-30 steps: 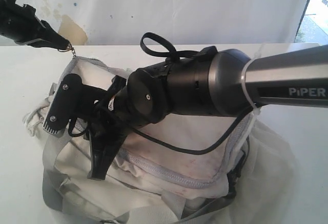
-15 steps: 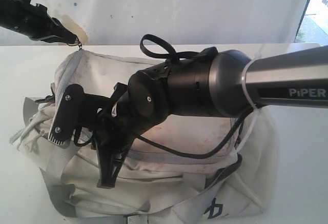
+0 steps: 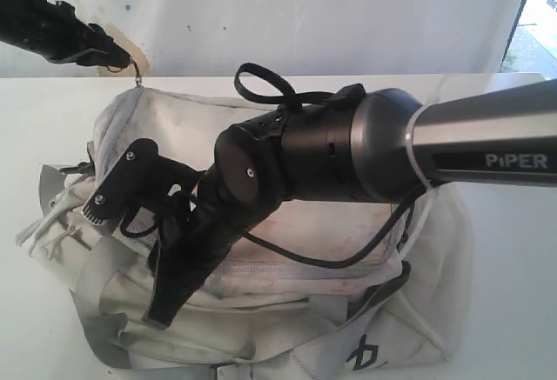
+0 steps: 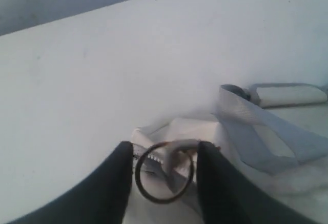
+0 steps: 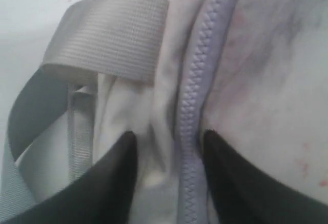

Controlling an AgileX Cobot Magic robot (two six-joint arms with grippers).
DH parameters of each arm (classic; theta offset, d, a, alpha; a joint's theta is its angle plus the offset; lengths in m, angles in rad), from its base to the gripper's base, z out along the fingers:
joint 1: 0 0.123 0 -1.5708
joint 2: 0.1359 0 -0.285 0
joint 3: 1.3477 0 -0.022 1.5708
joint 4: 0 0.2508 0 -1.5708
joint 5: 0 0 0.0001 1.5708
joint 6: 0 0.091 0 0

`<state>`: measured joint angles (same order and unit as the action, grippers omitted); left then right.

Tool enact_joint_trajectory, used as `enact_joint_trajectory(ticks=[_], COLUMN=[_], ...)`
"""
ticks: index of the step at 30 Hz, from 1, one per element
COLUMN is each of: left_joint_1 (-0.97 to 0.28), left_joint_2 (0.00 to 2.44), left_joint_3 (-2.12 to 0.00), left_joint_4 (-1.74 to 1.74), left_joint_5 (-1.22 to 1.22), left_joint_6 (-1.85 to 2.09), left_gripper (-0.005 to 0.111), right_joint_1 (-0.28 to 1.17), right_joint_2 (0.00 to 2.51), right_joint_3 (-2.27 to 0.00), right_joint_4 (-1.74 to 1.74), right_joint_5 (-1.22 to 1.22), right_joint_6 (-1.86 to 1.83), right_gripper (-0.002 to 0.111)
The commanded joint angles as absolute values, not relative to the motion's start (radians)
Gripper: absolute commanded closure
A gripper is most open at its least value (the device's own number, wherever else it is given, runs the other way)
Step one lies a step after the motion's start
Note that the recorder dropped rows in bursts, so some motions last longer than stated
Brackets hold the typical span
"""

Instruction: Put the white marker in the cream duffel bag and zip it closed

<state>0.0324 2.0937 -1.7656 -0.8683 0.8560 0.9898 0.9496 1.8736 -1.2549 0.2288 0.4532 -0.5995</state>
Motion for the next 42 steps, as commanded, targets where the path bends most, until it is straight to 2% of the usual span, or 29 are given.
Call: enact_joint_trajectory(ticks=[1,3,6,11,13,16,20,23,29,42], left_joint_1=[0.046,0.046,0.046,0.046,0.046,0.046,0.046,0.046,0.046,0.046], left_joint_2=[2.047,2.029,1.988,1.928,1.907,1.882,1.854,1.832,1.787,1.577], left_joint_3=[-1.781,-1.781,-1.781,-1.781,-1.779,-1.775,-1.775,-1.775,-1.736,-1.377], left_joint_4=[-0.766,-0.678,-0.507,-0.313,-0.270,-0.240,-0.237,-0.237,-0.226,-0.039], left_joint_5=[0.822,0.824,0.846,0.963,1.023,1.107,1.179,1.221,1.221,1.168], left_joint_6=[0.836,0.758,0.575,0.409,0.354,0.296,0.247,0.210,0.187,0.082], left_gripper=[0.048,0.048,0.051,0.065,0.078,0.106,0.107,0.107,0.107,0.107], right_joint_1=[0.957,0.957,0.957,0.955,0.945,0.910,0.832,0.756,0.566,0.033], right_joint_2=[1.875,1.875,1.867,1.825,1.799,1.758,1.711,1.685,1.655,1.633], right_joint_3=[-1.295,-1.321,-1.357,-1.401,-1.409,-1.409,-1.409,-1.409,-1.409,-1.406], right_joint_4=[0.241,0.241,0.241,0.227,0.227,0.227,0.225,0.223,0.205,0.153], right_joint_5=[0.494,0.505,0.541,0.600,0.634,0.694,0.829,0.918,1.007,1.127], right_joint_6=[-0.440,-0.386,-0.313,-0.085,0.016,0.097,0.113,0.113,0.110,-0.028], right_gripper=[0.039,0.035,0.035,0.036,0.042,0.057,0.078,0.090,0.106,0.108])
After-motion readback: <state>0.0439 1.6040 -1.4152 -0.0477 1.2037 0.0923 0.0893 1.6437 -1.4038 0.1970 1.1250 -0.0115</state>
